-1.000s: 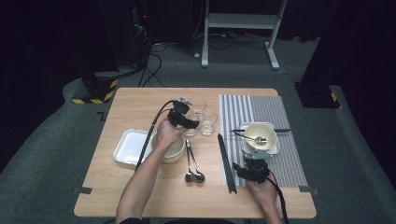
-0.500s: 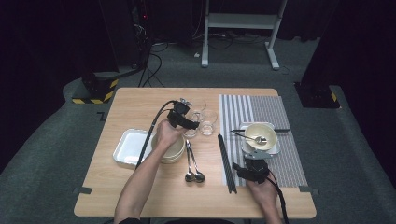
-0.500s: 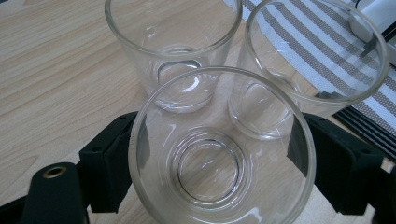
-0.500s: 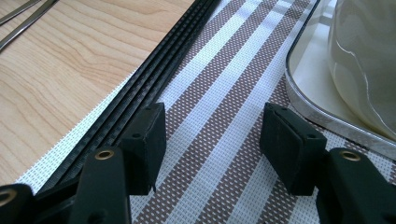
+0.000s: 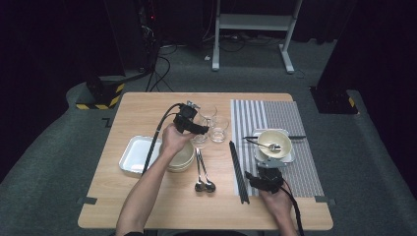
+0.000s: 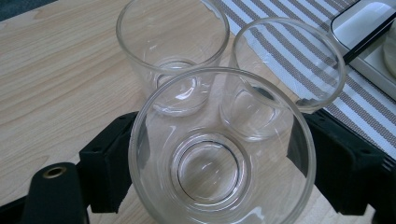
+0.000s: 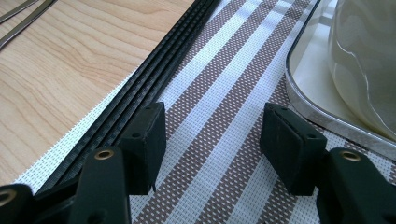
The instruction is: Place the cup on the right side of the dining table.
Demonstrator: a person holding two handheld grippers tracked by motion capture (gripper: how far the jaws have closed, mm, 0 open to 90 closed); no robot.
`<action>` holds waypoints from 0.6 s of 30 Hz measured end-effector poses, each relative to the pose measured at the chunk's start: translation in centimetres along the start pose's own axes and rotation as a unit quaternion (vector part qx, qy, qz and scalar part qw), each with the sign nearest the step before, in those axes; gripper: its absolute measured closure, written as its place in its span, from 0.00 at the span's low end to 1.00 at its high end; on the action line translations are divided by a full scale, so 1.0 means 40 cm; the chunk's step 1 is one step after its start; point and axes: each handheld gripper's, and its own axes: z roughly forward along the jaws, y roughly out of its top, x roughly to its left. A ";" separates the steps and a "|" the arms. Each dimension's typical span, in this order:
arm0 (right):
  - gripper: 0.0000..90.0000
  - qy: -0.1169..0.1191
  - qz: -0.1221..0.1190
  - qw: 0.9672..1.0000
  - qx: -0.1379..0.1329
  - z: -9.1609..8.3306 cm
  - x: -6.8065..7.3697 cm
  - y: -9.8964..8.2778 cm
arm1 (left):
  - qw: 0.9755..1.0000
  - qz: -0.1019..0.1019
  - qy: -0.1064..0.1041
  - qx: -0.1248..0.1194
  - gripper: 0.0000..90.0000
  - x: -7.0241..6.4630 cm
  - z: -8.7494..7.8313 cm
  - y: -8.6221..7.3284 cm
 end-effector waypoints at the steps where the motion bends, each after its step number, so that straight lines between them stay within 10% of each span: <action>1: 0.45 0.000 0.000 1.000 0.000 0.000 0.000 0.000 | 1.000 -0.001 -0.001 -0.001 0.21 0.000 -0.004 0.002; 18: 0.45 0.003 0.012 1.000 -0.002 0.000 -0.002 0.000 | 1.000 -0.003 -0.019 -0.016 0.21 -0.004 -0.076 0.026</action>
